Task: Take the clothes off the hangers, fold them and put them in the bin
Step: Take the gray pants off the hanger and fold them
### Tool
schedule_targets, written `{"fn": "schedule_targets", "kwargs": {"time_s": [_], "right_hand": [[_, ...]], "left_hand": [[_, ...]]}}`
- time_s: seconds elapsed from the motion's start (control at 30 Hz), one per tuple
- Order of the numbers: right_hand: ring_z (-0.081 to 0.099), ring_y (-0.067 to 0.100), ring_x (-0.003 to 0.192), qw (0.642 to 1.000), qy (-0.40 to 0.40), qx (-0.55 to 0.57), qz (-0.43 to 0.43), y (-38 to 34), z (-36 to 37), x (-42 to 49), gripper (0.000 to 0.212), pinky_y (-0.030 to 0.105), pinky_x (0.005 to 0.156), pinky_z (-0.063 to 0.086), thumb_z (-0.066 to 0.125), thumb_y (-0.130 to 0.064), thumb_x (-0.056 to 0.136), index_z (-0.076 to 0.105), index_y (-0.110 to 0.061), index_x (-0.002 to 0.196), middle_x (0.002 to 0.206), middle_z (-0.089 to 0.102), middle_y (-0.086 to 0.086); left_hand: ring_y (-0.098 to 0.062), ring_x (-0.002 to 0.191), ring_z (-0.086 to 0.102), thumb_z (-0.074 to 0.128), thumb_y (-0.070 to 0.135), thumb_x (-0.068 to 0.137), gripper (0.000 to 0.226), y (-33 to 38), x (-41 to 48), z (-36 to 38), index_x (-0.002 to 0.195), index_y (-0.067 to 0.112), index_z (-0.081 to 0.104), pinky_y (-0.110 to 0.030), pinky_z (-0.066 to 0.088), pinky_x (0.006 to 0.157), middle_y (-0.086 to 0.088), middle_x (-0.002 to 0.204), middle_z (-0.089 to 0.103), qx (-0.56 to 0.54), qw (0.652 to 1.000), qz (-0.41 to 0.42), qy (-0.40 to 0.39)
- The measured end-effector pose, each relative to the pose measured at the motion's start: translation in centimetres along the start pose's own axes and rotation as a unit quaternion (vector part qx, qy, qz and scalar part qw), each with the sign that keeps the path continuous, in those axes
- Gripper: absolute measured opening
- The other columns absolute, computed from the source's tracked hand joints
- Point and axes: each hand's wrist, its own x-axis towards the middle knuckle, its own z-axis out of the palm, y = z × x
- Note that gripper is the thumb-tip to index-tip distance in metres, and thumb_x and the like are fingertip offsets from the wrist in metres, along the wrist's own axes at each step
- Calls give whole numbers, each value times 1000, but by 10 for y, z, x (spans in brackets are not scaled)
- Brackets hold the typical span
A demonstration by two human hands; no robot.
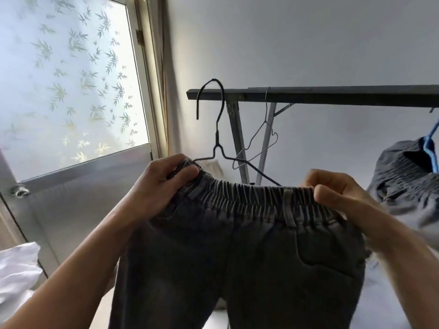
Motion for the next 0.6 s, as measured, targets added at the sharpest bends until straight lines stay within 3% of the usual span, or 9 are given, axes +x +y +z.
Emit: {"fn": "schedule_targets", "kwargs": {"time_s": [0.1,0.23,0.3,0.47,0.6], "right_hand": [[49,9,52,998,-12,-68,-9,-2,7,1,55,15,50,39,86,-61,51,60,-14,63,57,51,0],[36,10,54,969,90,-222,-63,1,2,2,69,21,49,27,78,-73,51,47,-12,57,55,36,-3],[37,13,55,961,113,-239,-79,4,-3,1,70,24,51,29,78,-74,51,49,-10,58,56,38,1],[47,10,60,960,136,-225,-91,16,0,-4,58,19,60,42,81,-67,52,57,-15,60,58,48,7],[42,2,51,943,142,-280,-105,21,21,0,26,10,51,33,80,-38,66,60,-23,60,58,54,-9]], "left_hand": [[0,57,40,62,16,93,25,-2,-1,-9,72,4,56,-17,35,55,10,59,46,8,1000,-16,24],[2,53,39,61,20,94,29,-10,-7,-23,65,18,56,-17,34,52,11,55,48,14,997,-30,74],[1,53,40,61,22,95,28,-14,-10,-28,67,21,57,-19,35,52,10,54,50,18,995,-42,92],[-8,62,53,60,31,96,21,-30,-13,-36,79,19,64,-32,44,66,-3,66,64,1,980,-85,178],[-4,68,57,52,30,100,22,-22,-14,-13,87,19,67,-27,48,72,1,76,69,23,980,-89,175]]}}
